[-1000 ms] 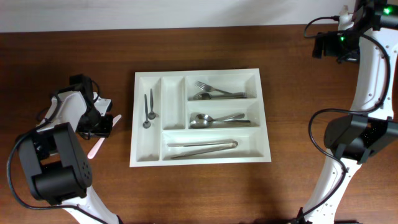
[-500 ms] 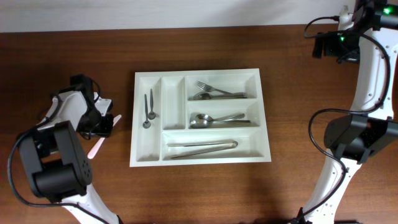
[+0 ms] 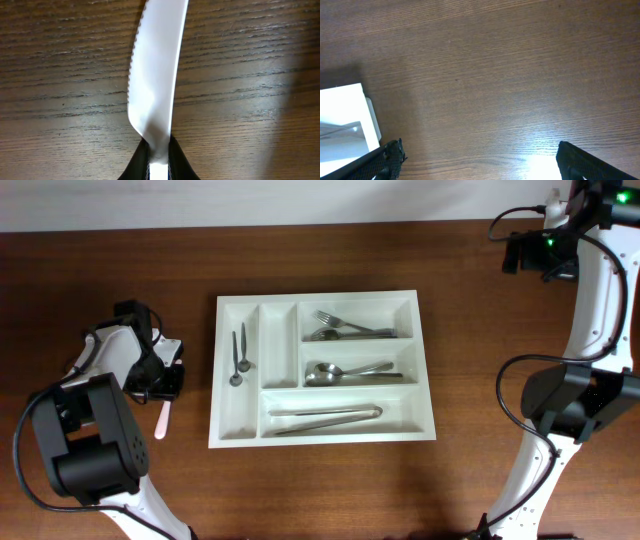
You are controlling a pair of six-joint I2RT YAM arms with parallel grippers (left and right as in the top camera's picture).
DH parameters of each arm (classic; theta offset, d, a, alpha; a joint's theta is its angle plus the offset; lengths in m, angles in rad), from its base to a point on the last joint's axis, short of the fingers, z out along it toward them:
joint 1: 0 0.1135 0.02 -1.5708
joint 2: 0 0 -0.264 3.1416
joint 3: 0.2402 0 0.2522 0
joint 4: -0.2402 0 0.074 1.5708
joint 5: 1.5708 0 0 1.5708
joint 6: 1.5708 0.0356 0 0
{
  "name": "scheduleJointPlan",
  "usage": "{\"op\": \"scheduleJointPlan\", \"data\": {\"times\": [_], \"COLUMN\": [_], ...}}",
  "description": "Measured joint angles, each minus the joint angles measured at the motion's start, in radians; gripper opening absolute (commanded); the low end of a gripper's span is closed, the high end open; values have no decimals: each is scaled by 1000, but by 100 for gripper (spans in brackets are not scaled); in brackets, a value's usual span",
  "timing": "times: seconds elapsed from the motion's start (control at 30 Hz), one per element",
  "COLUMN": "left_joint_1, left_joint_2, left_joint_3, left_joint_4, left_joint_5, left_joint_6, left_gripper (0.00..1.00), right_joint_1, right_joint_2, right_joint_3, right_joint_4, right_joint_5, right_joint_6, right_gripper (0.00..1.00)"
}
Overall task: Pack container
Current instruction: 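Lift the pink knife with the left gripper toward the tray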
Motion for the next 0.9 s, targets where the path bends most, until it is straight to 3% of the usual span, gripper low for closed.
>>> {"op": "scheduleJointPlan", "data": {"times": [0.43, 0.9], "left_joint_1": [0, 0], "left_joint_2": [19, 58], "left_joint_3": [37, 380], "left_joint_4": [-3, -191], "left_joint_5": [-1, 0], "left_joint_6": [-16, -106], "left_gripper": [2, 2], "right_joint_1": [0, 0], "right_joint_2": [0, 0], "right_joint_3": [0, 0], "right_joint_4": [0, 0], "right_joint_5": [0, 0], "right_joint_6": [0, 0], "right_gripper": [99, 99]}}
